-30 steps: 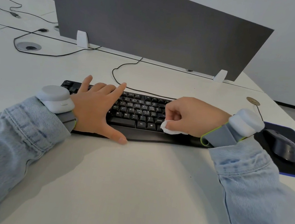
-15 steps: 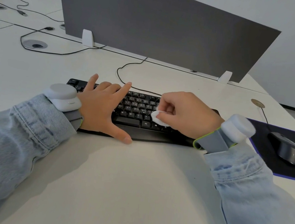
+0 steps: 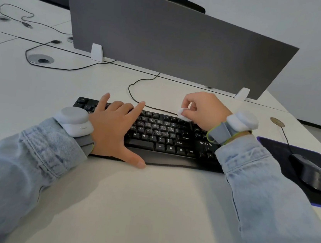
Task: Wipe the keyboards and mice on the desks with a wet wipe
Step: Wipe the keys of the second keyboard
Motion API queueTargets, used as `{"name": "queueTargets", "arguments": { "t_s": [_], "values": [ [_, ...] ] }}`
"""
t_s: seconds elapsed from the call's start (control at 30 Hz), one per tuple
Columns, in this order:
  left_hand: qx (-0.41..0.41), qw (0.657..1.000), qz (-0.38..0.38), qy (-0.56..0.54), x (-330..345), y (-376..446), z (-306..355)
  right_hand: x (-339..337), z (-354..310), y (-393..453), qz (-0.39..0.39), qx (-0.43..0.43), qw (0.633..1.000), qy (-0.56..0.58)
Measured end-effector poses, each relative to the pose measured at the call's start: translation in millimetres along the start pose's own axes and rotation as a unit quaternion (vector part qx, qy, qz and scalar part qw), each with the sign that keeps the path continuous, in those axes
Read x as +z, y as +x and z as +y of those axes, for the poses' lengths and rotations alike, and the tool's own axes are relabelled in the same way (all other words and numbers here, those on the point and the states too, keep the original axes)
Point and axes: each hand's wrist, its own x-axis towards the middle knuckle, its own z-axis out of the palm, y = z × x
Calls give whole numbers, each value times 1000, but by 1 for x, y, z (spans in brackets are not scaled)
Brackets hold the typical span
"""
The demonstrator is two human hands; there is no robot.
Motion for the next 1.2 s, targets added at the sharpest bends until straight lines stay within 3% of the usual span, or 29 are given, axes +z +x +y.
{"name": "queueTargets", "arguments": {
  "t_s": [0.13, 0.47, 0.67, 0.8, 1.0, 1.2],
  "values": [
    [-6, 1000, 12, 3, 1, 0, 2, 9, -11, 24, -65, -24, 997, -30],
    [-9, 1000, 29, 8, 4, 0, 1, 23, -34, 33, -51, -74, 995, -42],
    [-5, 1000, 12, 4, 2, 0, 0, 14, -32, 24, -88, -63, 994, -4],
    [-4, 1000, 4, 3, 0, 0, 0, -2, -27, 19, -59, -50, 995, -68],
    [-6, 1000, -8, -1, 1, 0, 0, -6, -28, 7, -129, -28, 987, -93],
    [-5, 1000, -12, -4, 0, 0, 0, -4, -26, 9, -112, -23, 988, -106]
  ]
}}
